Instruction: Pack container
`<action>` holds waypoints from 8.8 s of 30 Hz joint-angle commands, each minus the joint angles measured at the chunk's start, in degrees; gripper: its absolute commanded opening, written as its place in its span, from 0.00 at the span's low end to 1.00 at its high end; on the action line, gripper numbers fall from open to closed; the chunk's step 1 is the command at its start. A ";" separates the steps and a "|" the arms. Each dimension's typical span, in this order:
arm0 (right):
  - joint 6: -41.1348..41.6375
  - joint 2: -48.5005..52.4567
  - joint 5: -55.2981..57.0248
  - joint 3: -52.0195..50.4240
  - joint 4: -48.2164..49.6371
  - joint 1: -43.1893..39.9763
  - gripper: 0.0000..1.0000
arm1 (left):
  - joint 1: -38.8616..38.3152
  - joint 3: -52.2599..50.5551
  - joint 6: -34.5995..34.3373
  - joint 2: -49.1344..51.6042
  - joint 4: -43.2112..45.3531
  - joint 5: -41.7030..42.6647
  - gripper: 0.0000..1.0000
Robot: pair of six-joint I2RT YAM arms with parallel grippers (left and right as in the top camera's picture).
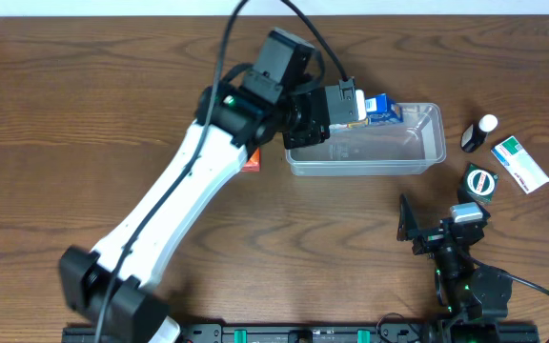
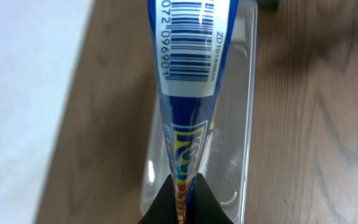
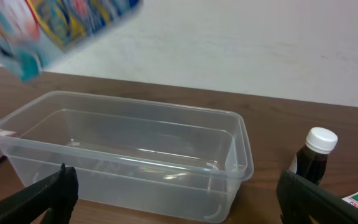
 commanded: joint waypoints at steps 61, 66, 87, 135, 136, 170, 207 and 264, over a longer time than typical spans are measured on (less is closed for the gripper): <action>0.57 -0.33 0.13 -0.17 -0.20 0.35 0.99 | -2.97 -0.31 -0.22 10.67 -14.08 -3.32 0.06; 0.57 -0.33 0.13 -0.17 -0.20 0.35 0.99 | -4.74 -0.46 -0.22 12.76 -13.84 -5.16 0.06; 0.57 -0.33 0.13 -0.17 -0.20 0.35 0.99 | -4.79 -0.46 -0.22 17.64 -9.07 -11.67 0.06; 0.55 -0.33 0.13 -0.17 -0.20 0.35 0.99 | 20.04 -15.80 -57.07 0.94 -8.83 -17.53 0.98; 0.55 -0.33 0.13 -0.17 -0.20 0.35 0.99 | 19.91 -16.59 -57.05 0.94 -8.15 -17.55 0.98; 0.57 -0.31 -0.07 -0.17 -0.20 0.35 0.99 | 27.45 -18.16 -68.65 1.14 -3.89 -24.48 0.98; 1.16 80.91 12.04 86.97 -66.45 -27.30 0.99 | 27.69 -18.16 -68.65 1.14 -8.22 -21.86 0.98; -43.54 121.79 4.61 86.97 -40.96 -34.75 0.42 | 27.69 -19.04 -68.00 1.14 -7.76 -21.88 0.98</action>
